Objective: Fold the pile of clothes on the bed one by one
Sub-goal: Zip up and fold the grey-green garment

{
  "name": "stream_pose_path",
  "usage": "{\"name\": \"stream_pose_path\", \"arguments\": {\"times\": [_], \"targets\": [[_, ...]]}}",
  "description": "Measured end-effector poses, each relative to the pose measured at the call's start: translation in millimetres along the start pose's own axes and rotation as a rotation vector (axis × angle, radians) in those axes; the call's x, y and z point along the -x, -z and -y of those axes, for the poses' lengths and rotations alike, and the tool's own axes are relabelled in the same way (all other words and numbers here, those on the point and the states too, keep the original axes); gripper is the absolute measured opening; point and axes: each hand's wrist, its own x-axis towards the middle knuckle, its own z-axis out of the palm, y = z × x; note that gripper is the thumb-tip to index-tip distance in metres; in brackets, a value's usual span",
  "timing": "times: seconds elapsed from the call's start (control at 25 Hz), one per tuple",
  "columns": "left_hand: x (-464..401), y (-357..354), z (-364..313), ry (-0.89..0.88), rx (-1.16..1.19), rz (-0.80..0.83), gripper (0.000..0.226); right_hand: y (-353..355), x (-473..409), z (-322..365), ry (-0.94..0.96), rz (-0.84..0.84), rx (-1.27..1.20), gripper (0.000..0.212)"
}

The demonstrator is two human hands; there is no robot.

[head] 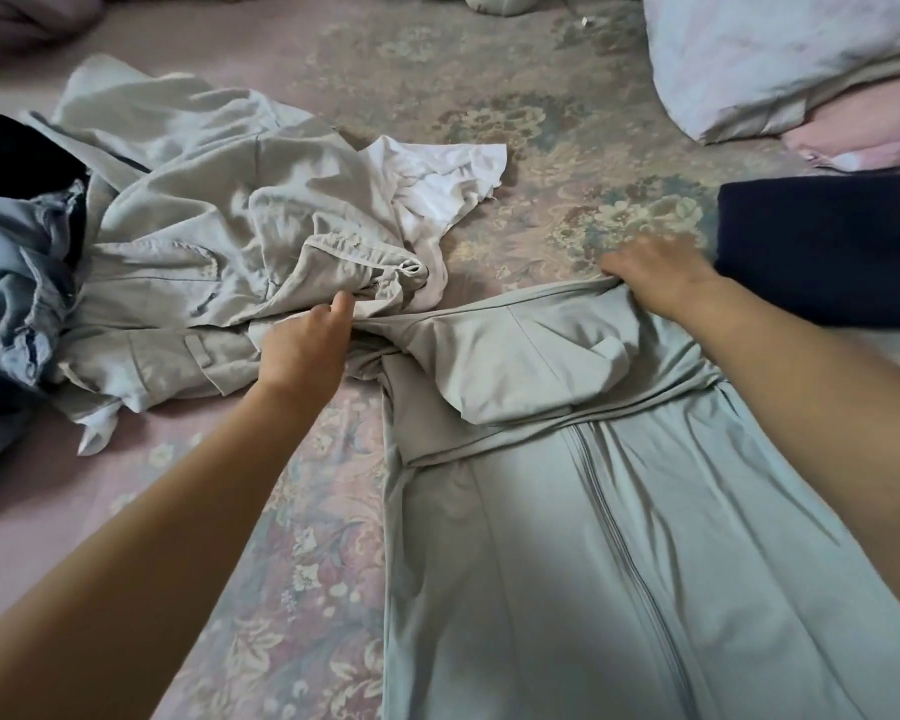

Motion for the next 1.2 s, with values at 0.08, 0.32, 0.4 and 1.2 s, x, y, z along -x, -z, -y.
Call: {"name": "stream_pose_path", "arguments": {"times": [0.08, 0.32, 0.4, 1.2], "targets": [[0, -1, -1, -0.167, -0.222, -0.169, 0.051, 11, 8, 16, -0.129, -0.155, -0.137, 0.042], [15, -28, -42, -0.629, 0.021, 0.202, 0.080, 11, 85, 112, 0.092, 0.204, -0.427, 0.061], [22, -41, -36, -0.537, 0.000, 0.324, 0.100, -4, 99, 112, 0.043, 0.268, -0.362, 0.064], [66, -25, -22, -1.207, -0.272, -0.232, 0.043, 47, 256, 358, -0.448, 0.348, -0.818, 0.052]]}}
